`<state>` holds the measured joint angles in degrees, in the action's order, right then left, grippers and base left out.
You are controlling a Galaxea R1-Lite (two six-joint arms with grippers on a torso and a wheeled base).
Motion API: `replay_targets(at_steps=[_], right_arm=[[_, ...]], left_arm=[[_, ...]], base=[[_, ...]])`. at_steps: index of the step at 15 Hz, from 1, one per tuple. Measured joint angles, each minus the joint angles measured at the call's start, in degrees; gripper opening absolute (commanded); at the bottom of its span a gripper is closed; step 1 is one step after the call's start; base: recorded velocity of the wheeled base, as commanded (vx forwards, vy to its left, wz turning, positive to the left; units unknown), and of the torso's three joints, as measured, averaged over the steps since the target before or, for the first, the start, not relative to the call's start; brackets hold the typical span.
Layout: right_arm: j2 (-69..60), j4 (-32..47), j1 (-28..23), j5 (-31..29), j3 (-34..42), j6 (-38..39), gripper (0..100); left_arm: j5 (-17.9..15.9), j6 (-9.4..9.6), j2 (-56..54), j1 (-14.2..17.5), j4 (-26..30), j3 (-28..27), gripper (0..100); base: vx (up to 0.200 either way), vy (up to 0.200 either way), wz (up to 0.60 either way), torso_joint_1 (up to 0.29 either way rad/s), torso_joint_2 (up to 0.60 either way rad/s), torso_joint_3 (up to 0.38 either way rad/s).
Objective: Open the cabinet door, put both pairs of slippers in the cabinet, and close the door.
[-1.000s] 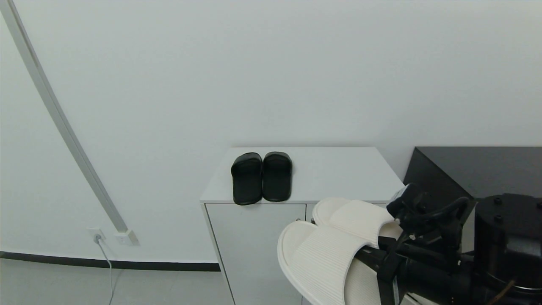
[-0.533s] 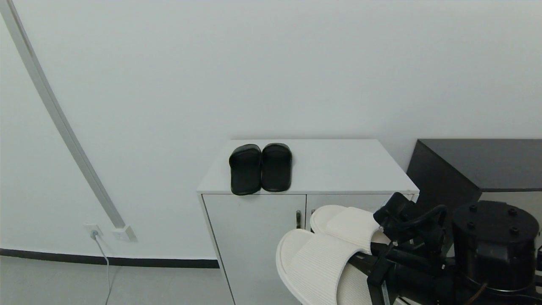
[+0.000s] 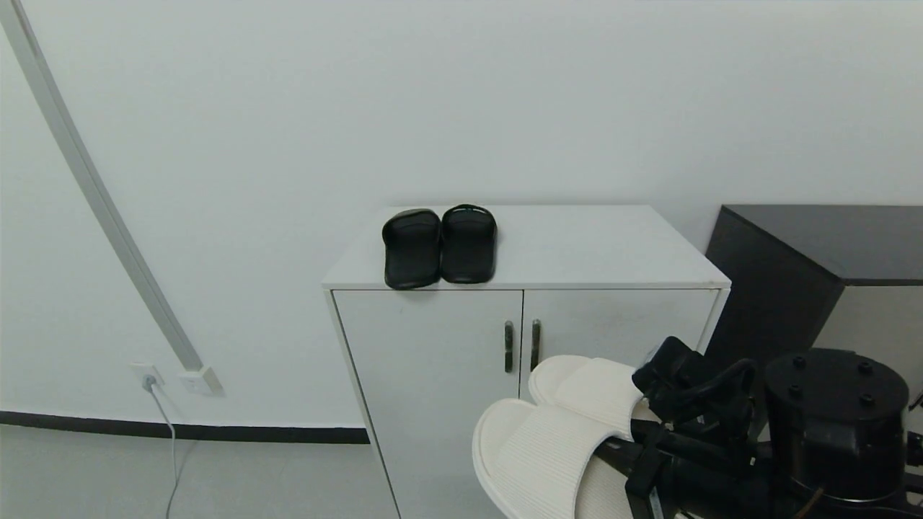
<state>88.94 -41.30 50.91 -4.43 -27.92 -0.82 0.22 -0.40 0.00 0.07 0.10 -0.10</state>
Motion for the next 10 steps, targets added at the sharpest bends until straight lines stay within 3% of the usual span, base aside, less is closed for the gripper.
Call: replay_targets(at_steps=[10], right_arm=[[0.24,0.02,0.02,0.13,0.13,0.06,0]], left_arm=[[0.00,0.05,0.00,0.00,0.00,0.00,100]], base=[[0.000,0.000,0.00,-0.160,0.49,0.326]])
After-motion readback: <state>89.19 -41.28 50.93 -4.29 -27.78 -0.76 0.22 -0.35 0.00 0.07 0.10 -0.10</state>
